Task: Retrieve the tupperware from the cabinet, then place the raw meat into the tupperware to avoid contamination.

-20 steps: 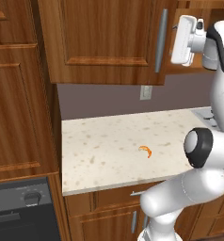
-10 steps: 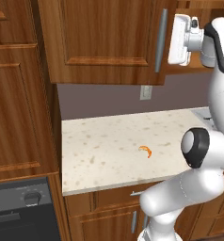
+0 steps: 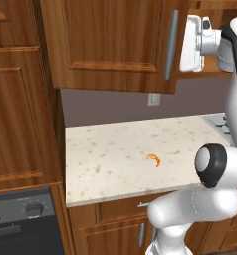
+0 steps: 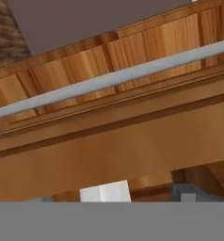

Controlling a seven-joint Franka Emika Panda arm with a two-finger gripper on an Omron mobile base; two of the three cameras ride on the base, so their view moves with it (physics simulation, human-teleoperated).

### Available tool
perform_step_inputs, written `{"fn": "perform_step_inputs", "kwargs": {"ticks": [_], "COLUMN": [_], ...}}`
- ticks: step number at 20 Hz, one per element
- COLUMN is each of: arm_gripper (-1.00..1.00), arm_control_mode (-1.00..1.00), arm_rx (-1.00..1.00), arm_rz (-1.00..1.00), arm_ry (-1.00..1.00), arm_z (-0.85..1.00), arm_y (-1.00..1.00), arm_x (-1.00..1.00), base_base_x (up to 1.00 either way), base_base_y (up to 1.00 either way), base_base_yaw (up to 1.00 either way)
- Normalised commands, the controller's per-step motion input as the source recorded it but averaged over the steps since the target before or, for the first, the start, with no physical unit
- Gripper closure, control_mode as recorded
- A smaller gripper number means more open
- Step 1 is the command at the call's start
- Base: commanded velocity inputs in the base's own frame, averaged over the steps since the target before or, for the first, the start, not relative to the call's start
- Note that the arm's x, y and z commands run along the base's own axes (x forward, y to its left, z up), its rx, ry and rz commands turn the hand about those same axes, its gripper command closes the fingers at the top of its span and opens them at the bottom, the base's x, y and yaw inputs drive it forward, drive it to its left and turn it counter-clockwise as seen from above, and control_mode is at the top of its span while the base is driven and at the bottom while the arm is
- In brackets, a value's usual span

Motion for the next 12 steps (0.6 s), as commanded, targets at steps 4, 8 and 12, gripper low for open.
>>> {"fn": "perform_step_inputs", "kwargs": {"ticks": [4,8,12], "arm_gripper": [-1.00,-1.00,-1.00], "arm_control_mode": [-1.00,-1.00,-1.00], "arm_rx": [-0.06,-0.05,-0.06], "arm_rz": [0.12,0.11,0.10], "arm_ry": [-0.05,-0.05,-0.04], "arm_z": [0.07,0.03,0.00], "arm_y": [0.26,0.43,0.59], "arm_x": [-0.76,-0.71,-0.67], "base_base_x": [0.00,0.00,0.00], "base_base_y": [0.00,0.00,0.00], "base_base_yaw": [0.00,0.00,0.00]}}
